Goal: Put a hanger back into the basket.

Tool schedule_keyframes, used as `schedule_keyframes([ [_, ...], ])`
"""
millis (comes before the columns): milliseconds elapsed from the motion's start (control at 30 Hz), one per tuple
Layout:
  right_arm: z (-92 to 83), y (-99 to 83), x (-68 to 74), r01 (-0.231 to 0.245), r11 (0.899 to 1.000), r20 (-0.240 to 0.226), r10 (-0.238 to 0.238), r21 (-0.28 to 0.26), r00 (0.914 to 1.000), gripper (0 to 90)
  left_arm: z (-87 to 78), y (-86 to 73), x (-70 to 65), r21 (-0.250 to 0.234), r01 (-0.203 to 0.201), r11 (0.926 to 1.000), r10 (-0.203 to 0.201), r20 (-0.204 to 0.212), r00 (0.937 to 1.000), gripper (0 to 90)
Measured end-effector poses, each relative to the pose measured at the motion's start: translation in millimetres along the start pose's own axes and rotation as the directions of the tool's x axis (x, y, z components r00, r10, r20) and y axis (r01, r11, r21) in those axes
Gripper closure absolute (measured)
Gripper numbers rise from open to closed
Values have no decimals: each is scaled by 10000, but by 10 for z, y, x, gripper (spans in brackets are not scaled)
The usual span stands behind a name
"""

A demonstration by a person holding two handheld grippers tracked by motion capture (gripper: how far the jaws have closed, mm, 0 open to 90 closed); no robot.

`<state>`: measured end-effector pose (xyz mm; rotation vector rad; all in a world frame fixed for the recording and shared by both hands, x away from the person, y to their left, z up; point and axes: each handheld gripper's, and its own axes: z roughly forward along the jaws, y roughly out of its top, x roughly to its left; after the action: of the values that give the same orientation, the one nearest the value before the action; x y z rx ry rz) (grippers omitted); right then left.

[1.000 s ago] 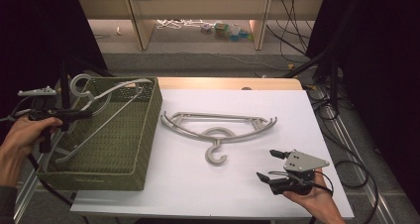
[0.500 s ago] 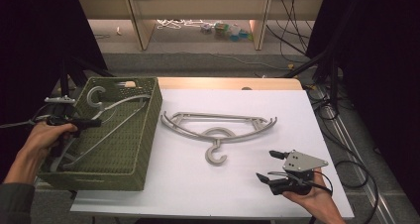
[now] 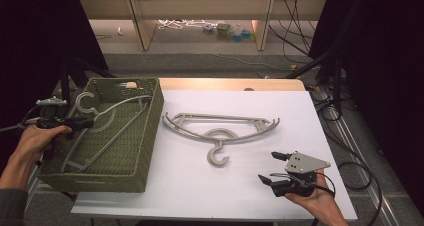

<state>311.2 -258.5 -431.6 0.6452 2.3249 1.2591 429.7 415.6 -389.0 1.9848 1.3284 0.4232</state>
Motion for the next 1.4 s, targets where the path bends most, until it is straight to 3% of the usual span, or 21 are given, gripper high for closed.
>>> schedule_keyframes([
  [33, -2, 1, 2, -17, 10000, -11, 17, 0, 10000, 197, -41, 9, -21, -18, -21, 10000, 21, -126, 9999, 543],
  [100, -6, 3, 1, -25, 10000, -11, 25, -21, 10000, 197, -109, 28, -100, -695, 552, 9961, -576, -330, 9978, 469],
  [133, -2, 1, -2, -19, 9999, 82, 20, -100, 10000, 197, -157, 36, -127, -891, 594, 9943, -642, -521, 9966, 403],
  [167, -2, 1, -2, -19, 9999, 82, 20, -100, 10000, 197, -210, 46, -160, -1032, 706, 9922, -790, -799, 9937, 403],
  [200, -3, 0, -2, -17, 9999, 92, 19, -111, 10000, 197, -263, 52, -197, -1173, 576, 9914, -714, -1171, 9906, 392],
  [267, 0, -2, -2, -31, 9999, 72, 31, -112, 10000, 197, -351, 61, -289, -1242, 63, 9922, -240, -1419, 9896, 414],
  [300, -3, -1, -4, -23, 10000, 27, 23, -15, 10000, 197, -400, 66, -344, -1381, 19, 9904, -218, -1422, 9896, 408],
  [433, 4, -2, 4, -30, 10000, 9, 30, -15, 10000, 195, -582, 68, -649, -2135, -71, 9769, -125, -904, 9958, 318],
  [600, 13, -2, 9, -23, 10000, 8, 23, -61, 10000, 195, -741, 8, -1081, -3238, -176, 9460, 149, -107, 9998, 273],
  [800, 28, -8, 14, -68, 10000, -16, 68, -38, 10000, 194, -788, -95, -1557, -3889, -459, 9201, 723, 534, 9960, 248],
  [833, 31, -10, 15, -75, 10000, -41, 75, -23, 10000, 194, -789, -123, -1660, -3847, -30, 9230, 443, 985, 9941, 242],
  [867, 47, -16, 19, -52, 9999, 19, 52, -105, 10000, 194, -787, -129, -1690, -3966, -486, 9167, 867, 787, 9931, 232],
  [933, 47, -15, 19, -45, 9999, 0, 45, -97, 10000, 194, -755, -156, -1803, -4166, -673, 9066, 1139, 879, 9896, 232],
  [1167, 34, -11, 15, -75, 9999, -16, 75, -87, 10000, 194, -557, -254, -2143, -4277, -536, 9023, 1348, 1619, 9776, 226],
  [1333, 36, -11, 19, -88, 9999, -8, 88, -142, 10000, 193, -399, -317, -2302, -4395, -430, 8972, 1338, 1776, 9750, 224],
  [1400, 37, -10, 20, -64, 9998, -36, 63, -207, 10000, 193, -320, -339, -2369, -4350, -420, 8995, 1372, 1898, 9722, 224],
])
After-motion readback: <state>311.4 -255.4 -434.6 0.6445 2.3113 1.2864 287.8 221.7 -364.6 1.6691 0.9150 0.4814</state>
